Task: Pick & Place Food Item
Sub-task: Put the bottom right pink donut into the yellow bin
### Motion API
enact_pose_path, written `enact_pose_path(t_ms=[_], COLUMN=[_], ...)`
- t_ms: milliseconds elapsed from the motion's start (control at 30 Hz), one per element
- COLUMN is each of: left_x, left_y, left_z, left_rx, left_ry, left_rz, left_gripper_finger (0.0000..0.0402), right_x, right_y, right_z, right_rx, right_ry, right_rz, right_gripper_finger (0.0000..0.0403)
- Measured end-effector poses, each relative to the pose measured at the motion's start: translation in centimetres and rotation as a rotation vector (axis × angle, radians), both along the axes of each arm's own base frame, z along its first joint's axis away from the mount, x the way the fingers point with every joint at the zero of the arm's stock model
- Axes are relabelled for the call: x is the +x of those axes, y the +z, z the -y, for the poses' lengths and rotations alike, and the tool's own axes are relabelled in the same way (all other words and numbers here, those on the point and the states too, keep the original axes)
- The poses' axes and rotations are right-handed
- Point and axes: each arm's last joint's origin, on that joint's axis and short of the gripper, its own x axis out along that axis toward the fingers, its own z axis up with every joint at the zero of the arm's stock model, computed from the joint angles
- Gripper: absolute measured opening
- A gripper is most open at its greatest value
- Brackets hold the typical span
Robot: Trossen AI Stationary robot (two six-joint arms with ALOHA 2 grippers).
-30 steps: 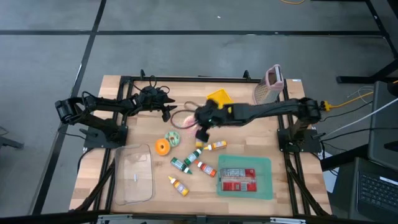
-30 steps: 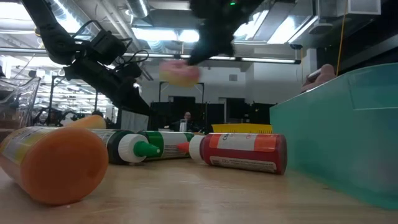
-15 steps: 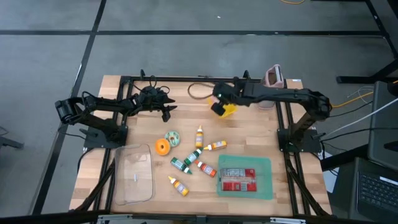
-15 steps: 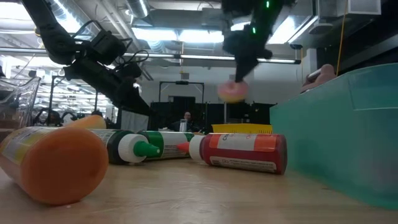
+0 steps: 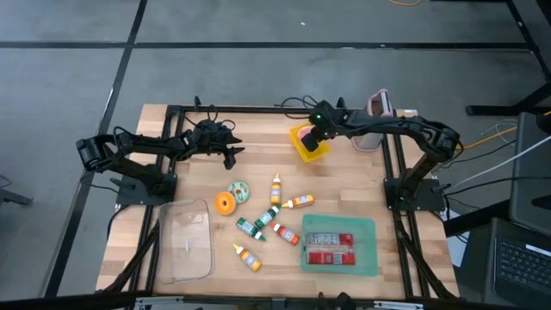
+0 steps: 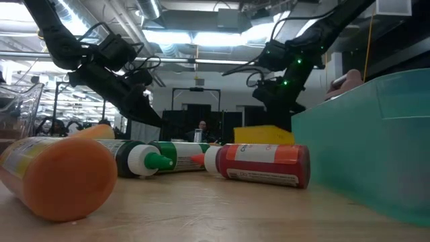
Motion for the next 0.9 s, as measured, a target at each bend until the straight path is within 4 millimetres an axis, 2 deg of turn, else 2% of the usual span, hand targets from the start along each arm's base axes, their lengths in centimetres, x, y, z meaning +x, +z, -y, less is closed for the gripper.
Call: enact_pose_path(t_ms=[533,633,900], left_x=[-0.01,-0.01,-0.02], left_y=[-0.01,-0.01,-0.01], left_z=[-0.01,-0.01,-0.01], left_rx=[0.0,0.0,0.0], left_ry=[0.001,0.001,0.001], left_rz=[-0.001,-0.001,-0.002], left_gripper_finger=[0.0155,0.0155,0.0155], right_x=[0.2,0.2,0.26], right_y=[-0.2,-0.2,-0.21], right_z=[-0.54,-0.54,-0.62], right_rx=[0.086,0.085,0.085], right_ry=[0.075,0.076,0.08], right_rz=[0.046,0.046,0.045], right_gripper_finger=[0.0005,0.0037,0.0163])
